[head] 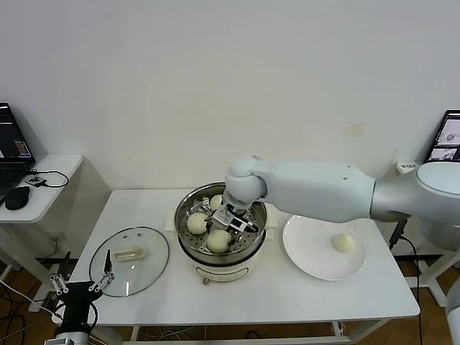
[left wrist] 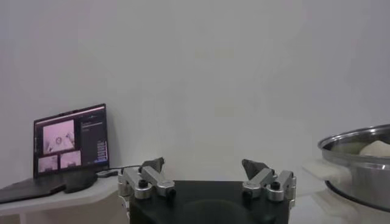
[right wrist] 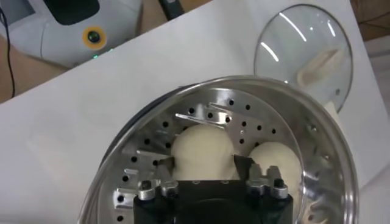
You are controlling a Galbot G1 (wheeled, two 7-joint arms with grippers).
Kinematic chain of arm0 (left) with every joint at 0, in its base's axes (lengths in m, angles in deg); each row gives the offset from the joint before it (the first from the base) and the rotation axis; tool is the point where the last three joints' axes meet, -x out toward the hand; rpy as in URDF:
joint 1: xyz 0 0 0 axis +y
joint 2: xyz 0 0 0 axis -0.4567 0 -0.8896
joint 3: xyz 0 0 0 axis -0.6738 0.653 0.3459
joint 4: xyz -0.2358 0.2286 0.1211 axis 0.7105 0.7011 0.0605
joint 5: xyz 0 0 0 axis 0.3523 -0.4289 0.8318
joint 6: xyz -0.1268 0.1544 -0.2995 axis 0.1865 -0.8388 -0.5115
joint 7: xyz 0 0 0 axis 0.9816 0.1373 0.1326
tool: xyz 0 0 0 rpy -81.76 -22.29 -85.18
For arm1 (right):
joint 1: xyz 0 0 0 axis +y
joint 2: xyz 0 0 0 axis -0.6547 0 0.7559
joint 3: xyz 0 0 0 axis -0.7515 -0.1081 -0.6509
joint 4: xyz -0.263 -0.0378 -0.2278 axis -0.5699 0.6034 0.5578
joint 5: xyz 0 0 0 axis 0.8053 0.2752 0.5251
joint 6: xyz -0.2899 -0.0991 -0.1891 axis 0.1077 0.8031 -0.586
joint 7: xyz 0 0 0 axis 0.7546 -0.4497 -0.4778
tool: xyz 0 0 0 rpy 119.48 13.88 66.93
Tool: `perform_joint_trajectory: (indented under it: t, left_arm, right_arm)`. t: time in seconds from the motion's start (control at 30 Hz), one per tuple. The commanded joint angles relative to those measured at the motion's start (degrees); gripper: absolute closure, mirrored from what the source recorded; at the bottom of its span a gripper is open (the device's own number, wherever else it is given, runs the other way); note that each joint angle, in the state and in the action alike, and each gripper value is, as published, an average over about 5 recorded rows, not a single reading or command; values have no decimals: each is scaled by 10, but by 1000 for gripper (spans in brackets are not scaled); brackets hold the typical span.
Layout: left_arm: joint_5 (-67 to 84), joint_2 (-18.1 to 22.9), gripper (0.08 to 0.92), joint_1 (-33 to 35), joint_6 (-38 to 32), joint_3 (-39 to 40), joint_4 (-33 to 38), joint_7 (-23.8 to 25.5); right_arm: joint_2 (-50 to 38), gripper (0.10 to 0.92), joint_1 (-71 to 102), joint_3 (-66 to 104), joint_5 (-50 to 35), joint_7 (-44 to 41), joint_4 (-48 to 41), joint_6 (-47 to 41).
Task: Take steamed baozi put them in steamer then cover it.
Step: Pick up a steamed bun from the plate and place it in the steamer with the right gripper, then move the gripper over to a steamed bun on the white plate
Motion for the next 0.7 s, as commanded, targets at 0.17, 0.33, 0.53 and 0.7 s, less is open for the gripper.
perform_joint_trajectory:
  t: [0.17,0.33,0.53,0.7]
  left_arm:
    - [1,-8,177,-2,1,-1,-2,1]
    - [5,-17,177,-4,2,-3,-4,1]
    - [9,-31,177,-8,5,-5,-4,2]
    - [8,-37,177,-9,5,-1,-5,2]
  right_arm:
    - [-70,203,-45,55,-56,-1,12,-27]
    - [-143,202,-65,71,-107,1,28,-118]
    - [-254,203,-67,57,-132,9,41,-217]
    - [-348,202,-4,93,-92,5,45,-216]
